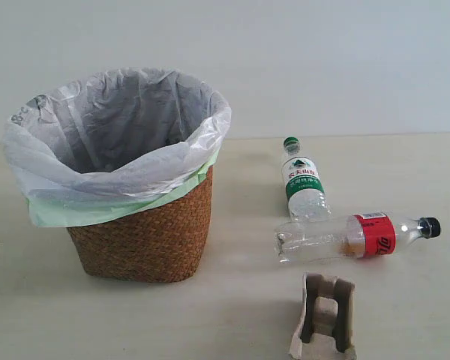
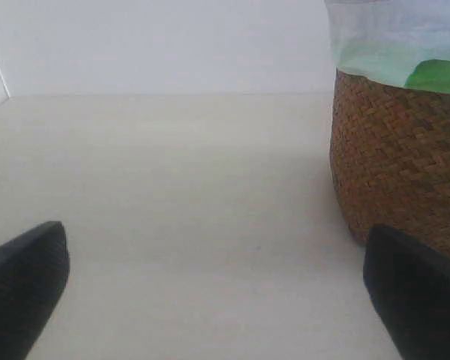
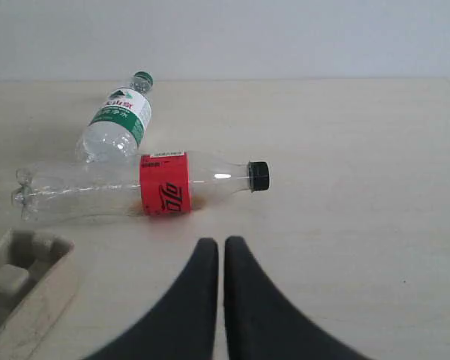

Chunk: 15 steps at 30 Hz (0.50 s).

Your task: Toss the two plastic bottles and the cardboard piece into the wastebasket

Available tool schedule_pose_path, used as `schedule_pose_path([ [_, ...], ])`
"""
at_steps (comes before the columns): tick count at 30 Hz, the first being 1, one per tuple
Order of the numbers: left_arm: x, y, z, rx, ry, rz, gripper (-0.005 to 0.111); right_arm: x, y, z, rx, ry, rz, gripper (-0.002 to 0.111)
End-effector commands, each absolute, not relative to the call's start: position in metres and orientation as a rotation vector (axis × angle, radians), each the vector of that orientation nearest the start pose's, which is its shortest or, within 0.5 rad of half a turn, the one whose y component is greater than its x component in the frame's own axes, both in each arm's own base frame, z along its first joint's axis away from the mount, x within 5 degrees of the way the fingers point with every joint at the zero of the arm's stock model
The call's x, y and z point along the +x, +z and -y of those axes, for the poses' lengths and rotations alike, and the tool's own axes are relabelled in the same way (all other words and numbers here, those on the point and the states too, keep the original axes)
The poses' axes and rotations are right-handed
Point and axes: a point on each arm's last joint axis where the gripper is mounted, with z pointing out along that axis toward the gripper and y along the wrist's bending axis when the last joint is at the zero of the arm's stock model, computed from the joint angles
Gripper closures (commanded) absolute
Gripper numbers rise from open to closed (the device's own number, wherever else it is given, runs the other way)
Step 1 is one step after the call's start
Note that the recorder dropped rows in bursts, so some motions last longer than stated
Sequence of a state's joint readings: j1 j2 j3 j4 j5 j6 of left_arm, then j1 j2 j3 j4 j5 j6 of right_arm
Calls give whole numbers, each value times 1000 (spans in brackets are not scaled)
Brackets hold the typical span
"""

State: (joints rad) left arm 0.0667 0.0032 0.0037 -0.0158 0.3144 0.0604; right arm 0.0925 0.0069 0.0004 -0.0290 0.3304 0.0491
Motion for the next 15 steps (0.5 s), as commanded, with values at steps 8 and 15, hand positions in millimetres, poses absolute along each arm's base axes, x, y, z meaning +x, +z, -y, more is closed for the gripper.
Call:
schedule_pose_path([
  [8,54,185,-3,-18,63,-1791,-1,55,220,-5,-57,85,-1405,108],
  [15,54,185,-3,-18,63,-1791,-1,42,253,-5,-34,136,-1015,108],
])
